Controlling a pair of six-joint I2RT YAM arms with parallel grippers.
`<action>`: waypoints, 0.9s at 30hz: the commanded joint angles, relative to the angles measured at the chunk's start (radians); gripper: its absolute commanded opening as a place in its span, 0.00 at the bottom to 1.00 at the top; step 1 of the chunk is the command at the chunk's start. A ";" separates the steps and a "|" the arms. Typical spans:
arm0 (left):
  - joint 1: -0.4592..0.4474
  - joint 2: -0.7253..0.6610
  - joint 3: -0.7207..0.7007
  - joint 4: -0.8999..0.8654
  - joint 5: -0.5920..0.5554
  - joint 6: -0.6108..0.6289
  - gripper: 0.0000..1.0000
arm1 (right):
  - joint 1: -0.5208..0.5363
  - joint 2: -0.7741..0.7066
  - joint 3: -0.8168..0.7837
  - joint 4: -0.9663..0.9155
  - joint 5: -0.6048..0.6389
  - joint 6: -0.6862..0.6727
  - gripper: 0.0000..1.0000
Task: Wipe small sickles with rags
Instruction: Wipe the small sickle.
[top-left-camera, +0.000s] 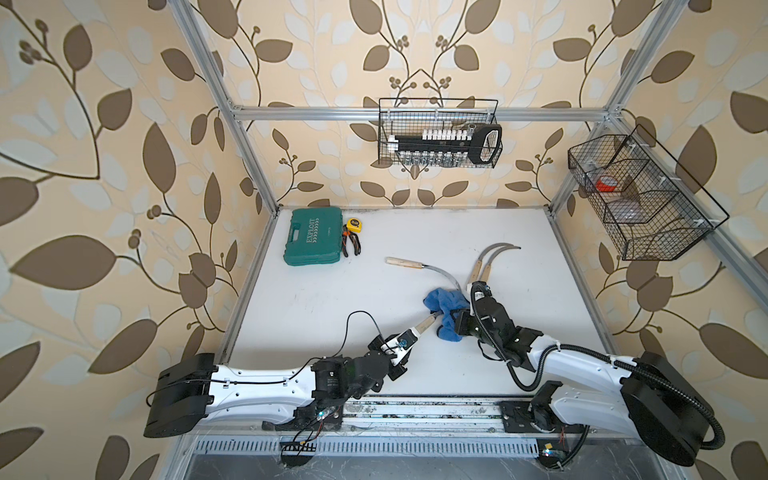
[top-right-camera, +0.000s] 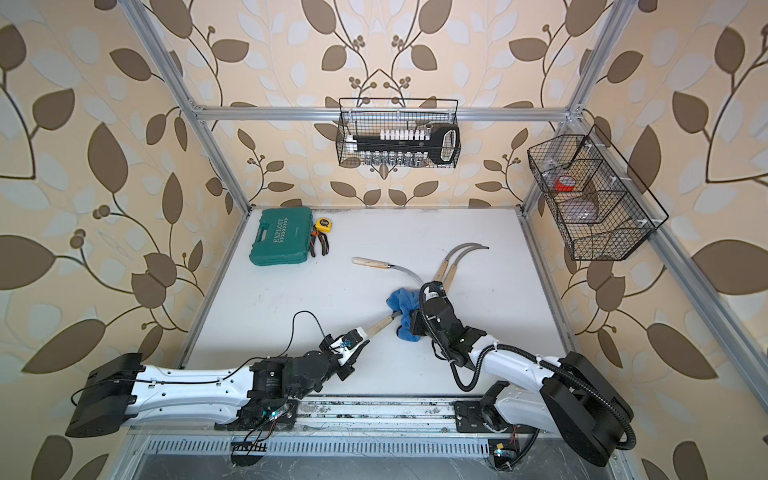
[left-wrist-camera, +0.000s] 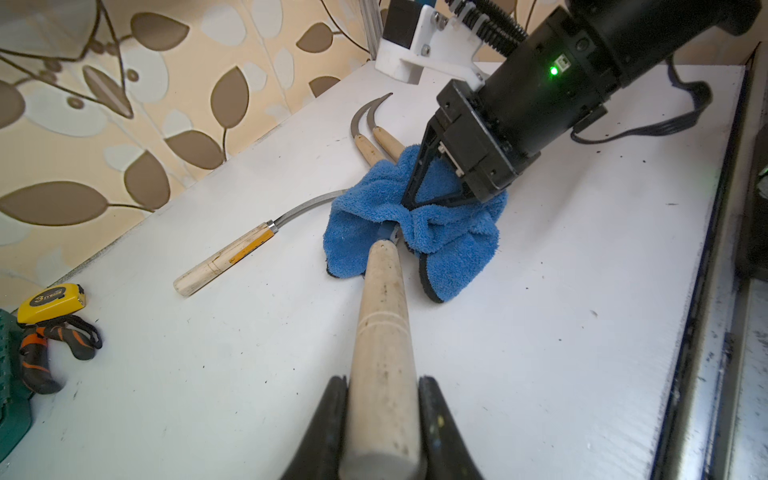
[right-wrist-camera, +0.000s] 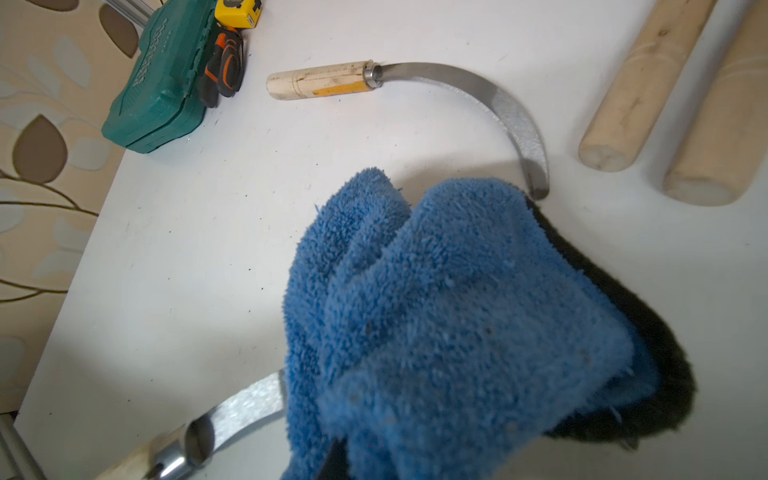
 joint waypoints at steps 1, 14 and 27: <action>-0.008 -0.040 0.012 0.061 -0.024 0.001 0.00 | -0.003 -0.044 -0.023 -0.039 0.115 -0.067 0.00; -0.008 0.150 0.033 0.208 -0.059 0.095 0.00 | 0.165 -0.253 0.114 -0.253 0.368 -0.133 0.00; -0.008 0.200 0.071 0.170 0.059 0.111 0.00 | -0.094 -0.214 0.086 -0.009 0.213 -0.266 0.00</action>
